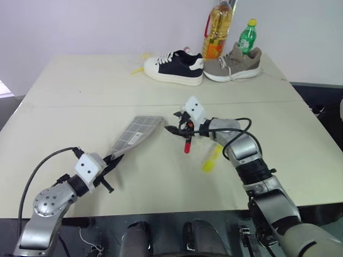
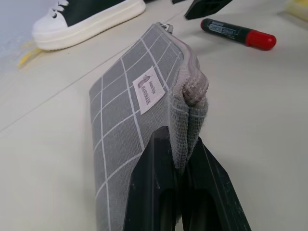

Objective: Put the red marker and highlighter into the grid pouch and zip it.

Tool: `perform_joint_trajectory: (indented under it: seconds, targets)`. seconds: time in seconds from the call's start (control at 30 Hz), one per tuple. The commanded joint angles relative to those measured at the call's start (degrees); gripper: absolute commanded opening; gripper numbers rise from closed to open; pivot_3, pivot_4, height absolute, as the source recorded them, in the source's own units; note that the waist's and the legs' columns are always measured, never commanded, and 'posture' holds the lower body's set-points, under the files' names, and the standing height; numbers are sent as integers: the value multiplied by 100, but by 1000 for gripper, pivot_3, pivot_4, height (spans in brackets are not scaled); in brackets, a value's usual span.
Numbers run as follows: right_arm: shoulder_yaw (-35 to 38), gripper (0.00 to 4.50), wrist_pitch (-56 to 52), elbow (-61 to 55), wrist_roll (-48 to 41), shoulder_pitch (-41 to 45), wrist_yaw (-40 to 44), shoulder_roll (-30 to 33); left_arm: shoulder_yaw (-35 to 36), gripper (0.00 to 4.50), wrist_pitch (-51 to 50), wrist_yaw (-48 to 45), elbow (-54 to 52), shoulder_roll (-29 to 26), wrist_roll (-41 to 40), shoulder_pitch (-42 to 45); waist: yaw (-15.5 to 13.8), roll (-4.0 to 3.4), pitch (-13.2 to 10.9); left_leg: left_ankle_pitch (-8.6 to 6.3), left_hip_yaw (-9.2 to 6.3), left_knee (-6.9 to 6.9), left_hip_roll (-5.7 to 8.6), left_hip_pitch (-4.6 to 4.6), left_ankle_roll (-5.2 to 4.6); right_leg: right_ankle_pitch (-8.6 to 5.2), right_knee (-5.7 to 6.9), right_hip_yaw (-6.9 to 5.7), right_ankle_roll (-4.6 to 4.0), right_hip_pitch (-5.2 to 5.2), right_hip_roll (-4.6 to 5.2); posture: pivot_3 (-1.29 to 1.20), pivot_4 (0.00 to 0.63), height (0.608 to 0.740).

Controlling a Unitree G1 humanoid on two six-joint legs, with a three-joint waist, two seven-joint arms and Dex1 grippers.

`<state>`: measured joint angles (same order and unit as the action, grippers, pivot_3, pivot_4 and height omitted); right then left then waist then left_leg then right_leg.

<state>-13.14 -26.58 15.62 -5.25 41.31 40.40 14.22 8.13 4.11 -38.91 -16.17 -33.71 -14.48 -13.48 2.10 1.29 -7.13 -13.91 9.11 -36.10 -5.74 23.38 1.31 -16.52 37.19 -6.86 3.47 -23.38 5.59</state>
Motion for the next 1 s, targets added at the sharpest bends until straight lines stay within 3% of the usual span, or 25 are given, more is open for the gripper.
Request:
perform_joint_trajectory:
  seconds: [0.03, 0.13, 0.3, 0.43, 0.53, 0.6, 1.0]
  targets:
    - [115, 3380, 95, 130, -43, 282, -76, -157, 31, 0, 169, -71, 9, 46, -29, 20, 6, 0, 0, 0, 0, 0, 0, 0, 0, 0, 0, 0, 0, 0, 0, 0, 150, 705]
    - [104, 2534, 65, 245, -53, 312, -68, -251, -35, 0, 177, -82, 1, 96, 5, 66, 7, -2, -2, 0, -1, 1, 0, 0, 0, 0, 0, 0, 0, 0, 0, 0, 150, 705]
    - [62, 34, 90, 250, 1, 254, -77, -284, -68, 0, 137, -51, -83, 148, 37, 73, 12, -2, -1, 0, -1, 0, 0, 0, 0, 0, 0, 0, 0, 0, 2, 0, 150, 705]
    - [102, 34, 16, 171, -72, 236, 4, -300, -32, 0, 123, -65, -126, 139, 24, 50, 26, -2, -2, 0, -1, 2, -1, 0, 0, 0, 0, 0, 0, 0, 1, 0, 150, 705]
    - [127, 850, 57, 86, -56, 214, -10, -266, 11, 0, 108, -74, -132, 117, -3, 67, 27, -2, -1, 0, -1, 1, -1, 0, 0, 0, 0, 0, 0, 0, 1, 0, 150, 705]
    - [114, 1832, 94, 8, -36, 177, 0, -217, 21, 0, 92, -72, -141, 108, -9, 85, 26, -3, -2, 0, -1, 1, -1, 0, 0, 0, 0, 0, 0, 0, 1, 0, 150, 705]
    - [51, 1832, 188, 143, -7, 96, 231, -8, 15, 0, -5, -31, -245, 108, 4, 200, 29, -2, -1, 0, -1, 1, 0, 0, 0, 0, 0, 0, 0, 1, 1, 0, 150, 705]
